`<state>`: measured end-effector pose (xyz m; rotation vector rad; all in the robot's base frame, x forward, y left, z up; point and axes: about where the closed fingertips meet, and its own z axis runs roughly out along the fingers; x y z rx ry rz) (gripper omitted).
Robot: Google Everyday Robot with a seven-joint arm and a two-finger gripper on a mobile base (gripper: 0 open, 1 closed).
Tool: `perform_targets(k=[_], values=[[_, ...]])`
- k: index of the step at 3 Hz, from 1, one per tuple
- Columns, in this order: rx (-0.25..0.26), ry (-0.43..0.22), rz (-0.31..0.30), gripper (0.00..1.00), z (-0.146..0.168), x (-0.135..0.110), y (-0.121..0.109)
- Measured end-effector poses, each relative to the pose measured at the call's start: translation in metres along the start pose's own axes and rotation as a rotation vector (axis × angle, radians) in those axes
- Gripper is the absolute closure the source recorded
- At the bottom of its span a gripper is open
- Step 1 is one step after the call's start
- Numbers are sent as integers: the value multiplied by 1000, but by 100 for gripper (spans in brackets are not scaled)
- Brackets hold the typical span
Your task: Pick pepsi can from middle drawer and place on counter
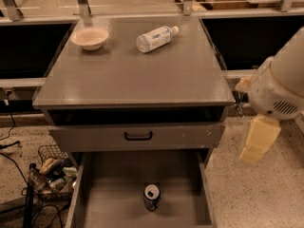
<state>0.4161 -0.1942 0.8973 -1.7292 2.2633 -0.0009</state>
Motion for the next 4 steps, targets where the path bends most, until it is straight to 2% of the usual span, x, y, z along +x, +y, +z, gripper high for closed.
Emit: perform_targets(k=[1, 2, 3, 4], values=[[-92, -36, 18, 0, 41, 11, 21], [-167, -68, -4, 0, 70, 14, 42], [-172, -69, -7, 0, 71, 14, 43], [-235, -172, -3, 0, 79, 13, 45]])
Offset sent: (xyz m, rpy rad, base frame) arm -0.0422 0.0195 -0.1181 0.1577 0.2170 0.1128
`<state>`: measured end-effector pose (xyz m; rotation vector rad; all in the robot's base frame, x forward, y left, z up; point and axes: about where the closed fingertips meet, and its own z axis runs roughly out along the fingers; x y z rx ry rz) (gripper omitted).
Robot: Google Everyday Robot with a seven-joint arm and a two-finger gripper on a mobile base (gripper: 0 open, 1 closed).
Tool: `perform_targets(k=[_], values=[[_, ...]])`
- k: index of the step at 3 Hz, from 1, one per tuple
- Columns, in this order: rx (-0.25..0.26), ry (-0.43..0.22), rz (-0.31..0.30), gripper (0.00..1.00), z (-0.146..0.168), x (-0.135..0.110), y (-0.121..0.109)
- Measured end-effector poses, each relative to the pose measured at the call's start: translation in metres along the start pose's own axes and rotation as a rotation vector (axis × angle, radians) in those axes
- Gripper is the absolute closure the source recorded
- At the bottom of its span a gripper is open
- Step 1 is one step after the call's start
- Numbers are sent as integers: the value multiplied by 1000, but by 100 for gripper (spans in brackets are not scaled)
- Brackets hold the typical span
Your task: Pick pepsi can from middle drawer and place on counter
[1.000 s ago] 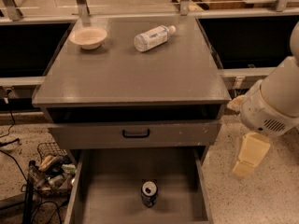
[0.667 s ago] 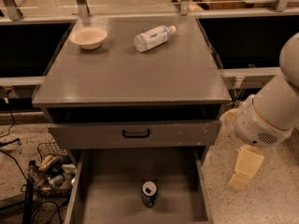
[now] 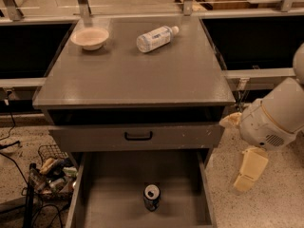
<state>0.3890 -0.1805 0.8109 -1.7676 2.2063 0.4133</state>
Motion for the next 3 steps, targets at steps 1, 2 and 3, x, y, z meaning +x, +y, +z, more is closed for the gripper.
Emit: perform_targets(k=[1, 2, 3], values=[[-117, -203, -4, 0, 9, 4, -2], [-181, -332, -6, 0, 10, 6, -3], [-225, -417, -4, 0, 11, 9, -3]])
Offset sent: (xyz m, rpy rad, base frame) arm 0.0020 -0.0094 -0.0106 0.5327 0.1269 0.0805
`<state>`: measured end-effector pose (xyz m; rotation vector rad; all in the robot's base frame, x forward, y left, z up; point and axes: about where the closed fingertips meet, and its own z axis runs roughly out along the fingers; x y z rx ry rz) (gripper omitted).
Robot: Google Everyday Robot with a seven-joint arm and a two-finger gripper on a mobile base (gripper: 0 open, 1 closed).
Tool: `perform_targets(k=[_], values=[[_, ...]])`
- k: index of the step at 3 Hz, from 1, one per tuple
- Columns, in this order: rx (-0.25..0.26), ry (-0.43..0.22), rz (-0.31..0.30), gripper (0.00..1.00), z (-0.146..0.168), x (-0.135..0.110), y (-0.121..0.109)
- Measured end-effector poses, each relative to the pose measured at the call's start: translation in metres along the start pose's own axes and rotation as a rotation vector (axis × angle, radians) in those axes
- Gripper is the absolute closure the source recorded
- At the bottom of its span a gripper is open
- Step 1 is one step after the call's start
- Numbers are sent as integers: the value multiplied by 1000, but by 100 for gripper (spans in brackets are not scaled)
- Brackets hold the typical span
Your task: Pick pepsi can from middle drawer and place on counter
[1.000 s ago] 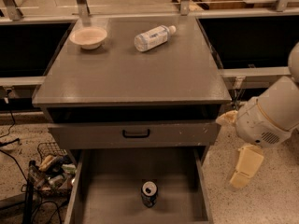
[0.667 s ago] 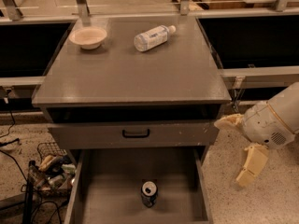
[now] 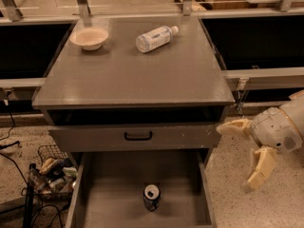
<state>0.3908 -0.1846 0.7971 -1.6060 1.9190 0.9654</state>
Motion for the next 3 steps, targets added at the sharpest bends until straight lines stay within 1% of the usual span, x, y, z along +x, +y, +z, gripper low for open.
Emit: perform_targets(k=[1, 2, 3], values=[[0, 0, 0, 0, 0, 0, 0], [-28, -31, 18, 0, 24, 27, -3], [-68, -55, 55, 0, 52, 56, -6]])
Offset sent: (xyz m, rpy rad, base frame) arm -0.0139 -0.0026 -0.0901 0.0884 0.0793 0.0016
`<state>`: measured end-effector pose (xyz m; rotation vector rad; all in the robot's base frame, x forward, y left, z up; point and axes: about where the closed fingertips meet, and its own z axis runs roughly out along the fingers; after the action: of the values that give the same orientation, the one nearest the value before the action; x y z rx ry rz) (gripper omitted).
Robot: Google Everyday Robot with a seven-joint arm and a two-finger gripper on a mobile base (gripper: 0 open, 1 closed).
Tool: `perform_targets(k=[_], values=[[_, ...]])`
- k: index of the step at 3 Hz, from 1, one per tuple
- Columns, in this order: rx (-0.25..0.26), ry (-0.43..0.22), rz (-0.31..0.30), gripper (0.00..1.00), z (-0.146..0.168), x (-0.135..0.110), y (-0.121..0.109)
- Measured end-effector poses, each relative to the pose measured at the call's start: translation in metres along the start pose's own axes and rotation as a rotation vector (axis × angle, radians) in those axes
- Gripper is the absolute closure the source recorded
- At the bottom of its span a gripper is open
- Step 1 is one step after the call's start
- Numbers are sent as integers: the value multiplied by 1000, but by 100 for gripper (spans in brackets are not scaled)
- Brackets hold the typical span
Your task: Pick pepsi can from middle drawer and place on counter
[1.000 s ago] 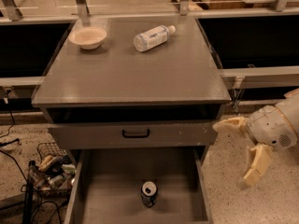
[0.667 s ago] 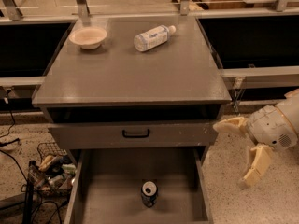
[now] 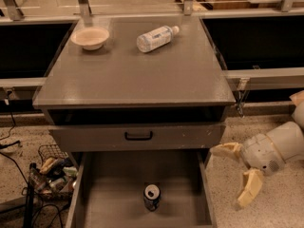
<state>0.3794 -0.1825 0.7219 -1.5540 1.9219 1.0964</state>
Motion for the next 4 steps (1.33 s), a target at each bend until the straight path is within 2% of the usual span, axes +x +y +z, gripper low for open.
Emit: perform_targets(k=[1, 2, 3, 4], values=[[-42, -17, 32, 0, 23, 25, -2], [-33, -21, 32, 0, 24, 25, -4], [62, -69, 26, 0, 33, 24, -21], [172, -149, 21, 0, 28, 19, -42]])
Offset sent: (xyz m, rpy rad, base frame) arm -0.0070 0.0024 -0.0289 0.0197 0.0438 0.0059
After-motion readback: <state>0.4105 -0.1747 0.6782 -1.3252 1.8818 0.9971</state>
